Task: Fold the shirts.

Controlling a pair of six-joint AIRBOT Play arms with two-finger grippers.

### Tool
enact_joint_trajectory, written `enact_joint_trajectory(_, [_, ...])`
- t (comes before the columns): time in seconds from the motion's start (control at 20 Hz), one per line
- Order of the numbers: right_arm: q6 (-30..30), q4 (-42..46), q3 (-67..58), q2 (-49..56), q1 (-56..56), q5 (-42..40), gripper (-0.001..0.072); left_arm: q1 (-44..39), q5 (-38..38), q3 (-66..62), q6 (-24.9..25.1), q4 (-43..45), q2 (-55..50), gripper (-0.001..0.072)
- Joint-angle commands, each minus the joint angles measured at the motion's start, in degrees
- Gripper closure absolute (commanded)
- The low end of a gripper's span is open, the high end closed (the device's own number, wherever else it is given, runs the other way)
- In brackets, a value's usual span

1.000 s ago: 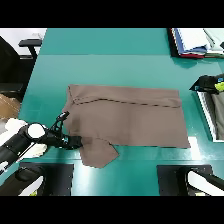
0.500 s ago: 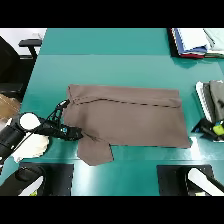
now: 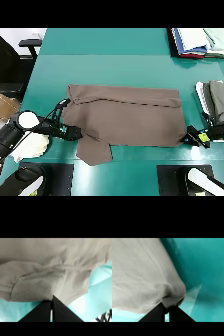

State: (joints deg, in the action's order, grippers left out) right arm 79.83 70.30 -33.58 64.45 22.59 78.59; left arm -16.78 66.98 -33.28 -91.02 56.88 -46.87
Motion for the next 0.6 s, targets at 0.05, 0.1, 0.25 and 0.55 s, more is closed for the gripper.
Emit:
enact_joint_trajectory(0.05, [-0.44, 0.04, -4.28, -5.33, -5.33, 3.28, 0.0692, -0.02, 7.41, -2.47, -0.07, 2.73, 0.07, 0.0684])
enact_joint_trajectory(0.1, [-0.39, 1.97, -5.05, -7.67, -6.1, 4.74, 0.0692, -0.02, 8.96, -2.97, -0.04, 2.64, 0.2, 0.0684])
enact_joint_trajectory(0.25, [-0.35, 6.6, -7.89, -14.29, -7.17, 7.76, 0.0692, 0.0, 9.33, -5.2, -0.07, 2.82, 2.43, 0.0683])
enact_joint_trajectory(0.55, [-0.33, 5.81, -17.84, -9.46, -8.9, 4.79, 0.0693, 0.04, -3.08, -14.93, -0.52, 12.7, -0.74, 0.0683])
